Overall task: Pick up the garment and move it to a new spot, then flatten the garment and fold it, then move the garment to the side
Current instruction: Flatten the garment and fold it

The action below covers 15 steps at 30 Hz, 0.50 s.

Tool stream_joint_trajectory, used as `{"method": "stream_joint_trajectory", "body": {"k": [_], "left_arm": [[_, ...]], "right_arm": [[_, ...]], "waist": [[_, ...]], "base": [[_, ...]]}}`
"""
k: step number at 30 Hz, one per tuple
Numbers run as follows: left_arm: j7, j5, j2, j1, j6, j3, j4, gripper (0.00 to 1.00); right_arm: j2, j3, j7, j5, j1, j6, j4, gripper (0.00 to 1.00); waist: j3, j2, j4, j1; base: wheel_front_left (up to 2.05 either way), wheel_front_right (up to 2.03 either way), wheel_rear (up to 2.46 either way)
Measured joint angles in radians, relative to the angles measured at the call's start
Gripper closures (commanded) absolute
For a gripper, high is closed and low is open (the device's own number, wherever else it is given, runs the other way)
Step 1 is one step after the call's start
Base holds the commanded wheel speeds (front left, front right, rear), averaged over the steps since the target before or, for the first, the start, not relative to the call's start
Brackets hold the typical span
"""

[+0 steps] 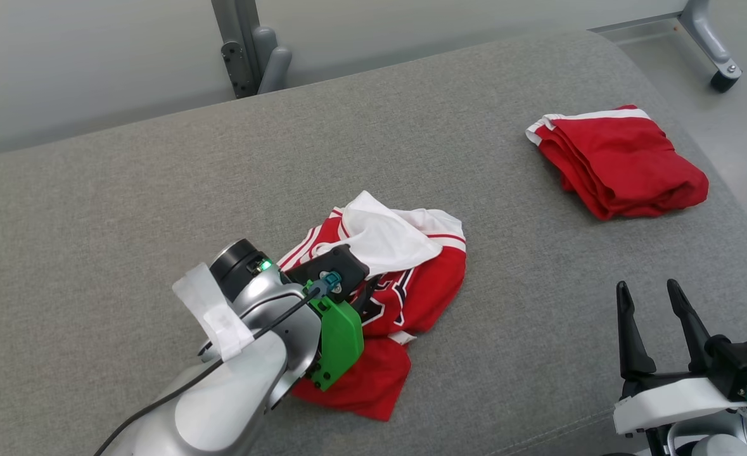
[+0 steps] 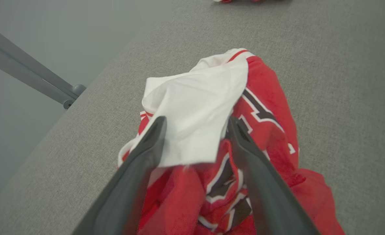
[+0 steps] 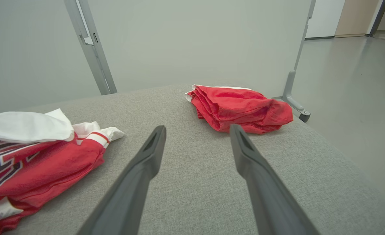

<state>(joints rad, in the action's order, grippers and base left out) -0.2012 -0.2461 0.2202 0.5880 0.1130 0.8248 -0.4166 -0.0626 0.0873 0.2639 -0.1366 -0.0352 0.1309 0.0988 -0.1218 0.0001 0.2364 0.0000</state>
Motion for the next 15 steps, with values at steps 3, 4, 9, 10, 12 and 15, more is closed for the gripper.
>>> {"method": "stream_joint_trajectory", "body": {"k": [3,4,9,10,12,15], "left_arm": [[0.002,-0.011,-0.007,0.007,0.000,-0.003,-0.005,0.33],[0.002,-0.015,-0.009,0.008,0.000,-0.003,-0.005,0.44],[0.004,-0.026,-0.017,0.008,-0.008,-0.007,-0.006,0.74],[0.006,-0.033,-0.018,0.008,-0.009,-0.011,-0.006,0.79],[0.006,-0.044,-0.021,0.008,-0.010,-0.014,-0.006,0.90],[0.008,-0.064,-0.027,0.008,-0.019,-0.027,-0.003,1.00]], "right_arm": [[-0.001,0.000,0.000,0.005,0.005,0.000,0.000,0.00],[-0.001,-0.001,0.000,0.007,0.006,0.000,0.001,0.00],[-0.001,-0.004,0.000,0.007,0.012,0.000,0.002,0.00],[-0.001,-0.006,0.000,0.007,0.014,0.000,0.002,0.00],[-0.001,-0.008,0.000,0.007,0.017,0.000,0.003,0.00],[-0.004,-0.010,0.000,0.007,0.017,0.000,0.004,0.00]], "waist": [[-0.002,0.0000,-0.012,0.0000],[-0.002,0.0000,-0.015,0.0000],[-0.002,0.0000,-0.027,0.0000],[-0.002,0.0000,-0.029,0.0000],[0.000,0.0000,-0.032,0.0000],[0.001,0.0000,-0.036,0.0000]], "base": [[0.00,0.00,0.00],[0.00,0.00,0.00],[0.00,0.00,0.00],[0.00,0.00,0.00],[0.00,0.00,0.00],[0.00,0.00,0.00]]}}
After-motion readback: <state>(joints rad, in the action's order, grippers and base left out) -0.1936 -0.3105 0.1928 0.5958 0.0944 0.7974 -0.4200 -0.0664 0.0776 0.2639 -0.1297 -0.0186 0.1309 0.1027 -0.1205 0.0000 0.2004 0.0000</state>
